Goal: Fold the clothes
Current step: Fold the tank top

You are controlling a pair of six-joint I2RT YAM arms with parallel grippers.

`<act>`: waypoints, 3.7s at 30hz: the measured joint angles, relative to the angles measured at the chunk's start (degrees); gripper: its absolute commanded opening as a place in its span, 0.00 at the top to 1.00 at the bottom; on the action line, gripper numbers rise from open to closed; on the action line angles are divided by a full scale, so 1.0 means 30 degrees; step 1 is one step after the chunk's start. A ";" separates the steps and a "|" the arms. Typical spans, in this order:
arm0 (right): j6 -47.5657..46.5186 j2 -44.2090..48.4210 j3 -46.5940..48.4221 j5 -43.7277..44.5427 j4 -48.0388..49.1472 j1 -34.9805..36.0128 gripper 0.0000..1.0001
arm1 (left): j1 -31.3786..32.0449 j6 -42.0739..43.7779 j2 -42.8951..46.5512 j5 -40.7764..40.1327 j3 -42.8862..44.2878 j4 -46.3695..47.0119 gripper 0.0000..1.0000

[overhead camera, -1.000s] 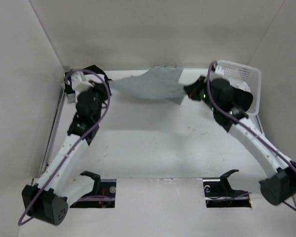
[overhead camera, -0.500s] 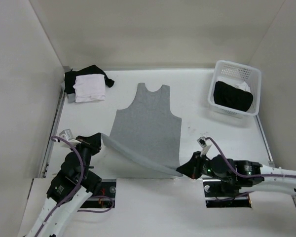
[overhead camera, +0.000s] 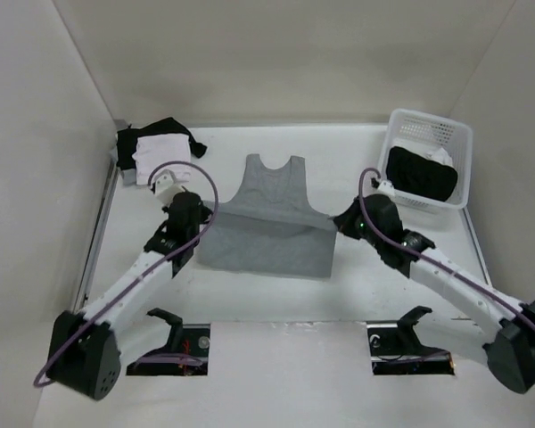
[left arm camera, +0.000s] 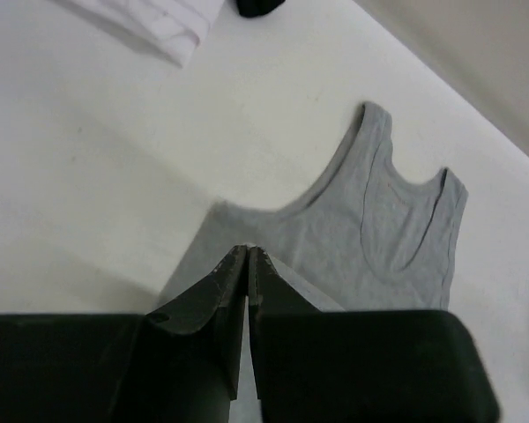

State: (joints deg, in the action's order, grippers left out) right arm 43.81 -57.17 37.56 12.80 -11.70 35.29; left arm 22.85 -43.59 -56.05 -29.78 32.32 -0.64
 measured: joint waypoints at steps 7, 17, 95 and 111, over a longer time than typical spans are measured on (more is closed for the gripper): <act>-0.1333 -0.7919 0.5231 -0.3840 0.3483 -0.4517 1.00 | -0.1880 0.0692 -0.9012 0.0729 0.5166 0.5268 0.96; -0.1654 -1.6553 1.3070 -0.6397 0.4546 -0.7293 0.96 | -0.3133 0.0612 -1.7762 0.2149 1.2262 0.6331 0.89; 0.2448 0.2681 -0.5661 0.1195 0.5428 -0.1158 1.00 | 0.0962 -0.2317 0.5224 0.3417 -0.4918 0.4284 1.00; 0.1188 1.1329 0.5661 1.2123 -0.7096 1.4528 1.00 | 0.5238 -0.0153 1.2917 0.0831 0.4291 -0.5027 1.00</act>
State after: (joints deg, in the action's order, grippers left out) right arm 47.37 -23.18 54.54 49.17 -32.99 78.87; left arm 38.57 -44.05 -17.30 -27.29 45.19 -15.73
